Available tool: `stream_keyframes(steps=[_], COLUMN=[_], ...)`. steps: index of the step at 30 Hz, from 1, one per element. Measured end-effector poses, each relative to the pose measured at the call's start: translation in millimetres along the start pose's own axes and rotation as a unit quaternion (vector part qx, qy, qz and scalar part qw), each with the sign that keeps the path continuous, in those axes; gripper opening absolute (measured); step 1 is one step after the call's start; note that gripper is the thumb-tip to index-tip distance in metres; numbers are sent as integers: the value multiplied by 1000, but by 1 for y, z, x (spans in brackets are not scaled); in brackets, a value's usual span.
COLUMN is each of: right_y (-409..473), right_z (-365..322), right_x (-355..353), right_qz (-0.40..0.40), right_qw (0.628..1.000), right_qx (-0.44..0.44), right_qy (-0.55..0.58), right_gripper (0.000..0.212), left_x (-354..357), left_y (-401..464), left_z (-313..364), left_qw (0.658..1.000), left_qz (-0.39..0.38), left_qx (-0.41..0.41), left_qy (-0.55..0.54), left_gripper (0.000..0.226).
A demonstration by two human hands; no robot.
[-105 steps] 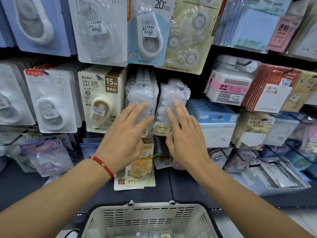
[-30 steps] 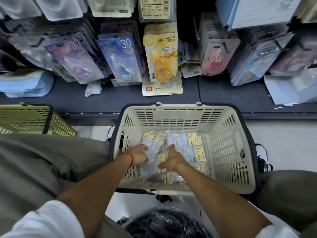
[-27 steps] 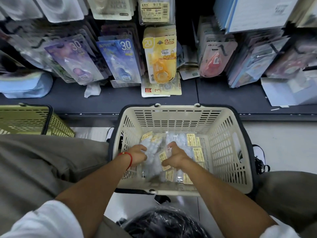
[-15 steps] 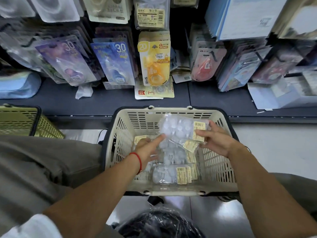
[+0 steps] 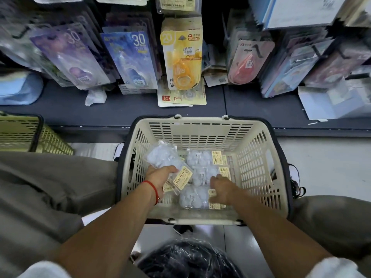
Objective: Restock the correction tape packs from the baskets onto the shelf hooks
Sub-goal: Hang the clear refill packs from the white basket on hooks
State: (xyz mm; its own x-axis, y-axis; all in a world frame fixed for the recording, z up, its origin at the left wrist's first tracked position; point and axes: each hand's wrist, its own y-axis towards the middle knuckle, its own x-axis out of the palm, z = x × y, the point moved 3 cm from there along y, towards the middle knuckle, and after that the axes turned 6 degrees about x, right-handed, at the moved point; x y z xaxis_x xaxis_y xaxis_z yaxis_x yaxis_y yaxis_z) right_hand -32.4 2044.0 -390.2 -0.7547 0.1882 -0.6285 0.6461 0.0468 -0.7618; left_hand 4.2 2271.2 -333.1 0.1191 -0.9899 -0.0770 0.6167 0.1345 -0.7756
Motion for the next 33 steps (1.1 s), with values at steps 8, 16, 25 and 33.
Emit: stream_keyframes(steps=[8, 16, 25, 33], right_y=[4, -7, -172, -206], right_z=[-12, -4, 58, -5], right_x=[15, -32, -266, -293], right_qz=[45, -20, 87, 200], right_qw=[993, 998, 908, 808], right_qx=[-18, -49, -142, -224], right_qy=[-106, 37, 385, 508], right_gripper=[76, 39, 42, 41], left_x=[-7, -6, 19, 49], left_y=[-22, -60, -118, -166], left_z=[29, 48, 136, 216], left_qw=[999, 997, 973, 910], left_qz=[-9, 1, -1, -256], left_qx=[37, 75, 225, 320], left_qy=[-32, -36, -49, -63], left_gripper=[77, 51, 15, 45])
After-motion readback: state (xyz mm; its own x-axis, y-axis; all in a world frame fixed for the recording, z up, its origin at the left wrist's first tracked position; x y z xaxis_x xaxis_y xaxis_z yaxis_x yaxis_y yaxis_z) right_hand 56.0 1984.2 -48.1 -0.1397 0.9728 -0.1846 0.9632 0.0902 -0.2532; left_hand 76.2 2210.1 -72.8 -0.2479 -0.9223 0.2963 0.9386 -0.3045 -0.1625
